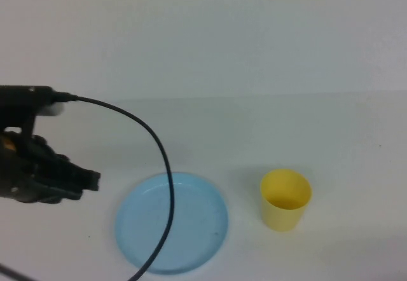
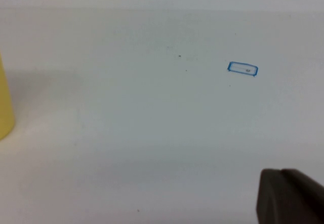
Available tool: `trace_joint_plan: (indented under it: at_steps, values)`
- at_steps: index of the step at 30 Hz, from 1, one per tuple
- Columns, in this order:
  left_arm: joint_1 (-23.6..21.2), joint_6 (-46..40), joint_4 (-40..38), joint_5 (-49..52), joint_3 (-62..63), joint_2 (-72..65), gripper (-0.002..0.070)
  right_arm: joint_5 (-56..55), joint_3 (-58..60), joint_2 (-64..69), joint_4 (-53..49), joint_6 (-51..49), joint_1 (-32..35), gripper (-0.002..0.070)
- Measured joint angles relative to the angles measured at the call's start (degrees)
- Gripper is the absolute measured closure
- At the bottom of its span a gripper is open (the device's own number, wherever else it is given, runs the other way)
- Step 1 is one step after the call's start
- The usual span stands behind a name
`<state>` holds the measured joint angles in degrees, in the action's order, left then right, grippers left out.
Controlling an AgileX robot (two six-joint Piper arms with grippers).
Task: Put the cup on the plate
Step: Pick up the plate from the table
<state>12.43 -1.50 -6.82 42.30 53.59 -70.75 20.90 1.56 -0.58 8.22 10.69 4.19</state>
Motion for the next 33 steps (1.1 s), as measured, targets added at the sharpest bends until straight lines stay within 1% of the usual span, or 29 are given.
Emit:
trace_joint_plan:
  at_steps: [2,5,8,10,12,17,19,22,28,29,33]
  values:
    - [0.0,-3.4,-5.8,-1.3,0.0,-3.9,0.0675,0.0,0.0,0.0,0.0,0.0,0.0,0.0676]
    - [0.0,-5.2,-10.3,-3.0,0.0,-8.1,0.0675,0.0,0.0,0.0,0.0,0.0,0.0,0.0676]
    - [0.0,-7.5,-11.0,-4.0,0.0,-11.2,0.0671,0.0,0.0,0.0,0.0,0.0,0.0,0.0676]
    - [0.0,-8.2,-11.0,-4.7,0.0,-12.6,0.0644,0.0,0.0,0.0,0.0,0.0,0.0,0.0676]
    - [0.0,-8.1,-11.0,-5.1,0.0,-14.0,0.0579,0.0,0.0,0.0,0.0,0.0,0.0,0.0676]
    - [0.0,-8.1,-11.0,-5.5,0.0,-18.2,0.0335,0.0,0.0,0.0,0.0,0.0,0.0,0.0676]
    - [0.0,-8.1,-11.0,-6.2,0.0,-19.9,0.0294,0.0,0.0,0.0,0.0,0.0,0.0,0.0676]
    - [0.0,-8.1,-11.0,-8.3,0.0,-22.4,0.0292,0.0,0.0,0.0,0.0,0.0,0.0,0.0676]
    - [0.0,-8.5,-11.0,-11.2,0.1,-26.8,0.0347,0.0,0.0,0.0,0.0,0.0,0.0,0.0676]
    - [0.0,-8.5,-11.1,-11.6,0.1,-27.6,0.0355,0.0,0.0,0.0,0.0,0.0,0.0,0.0656]
    - [0.0,-8.5,-11.7,-12.5,0.1,-30.1,0.0370,0.0,0.0,0.0,0.0,0.0,0.0,0.0673]
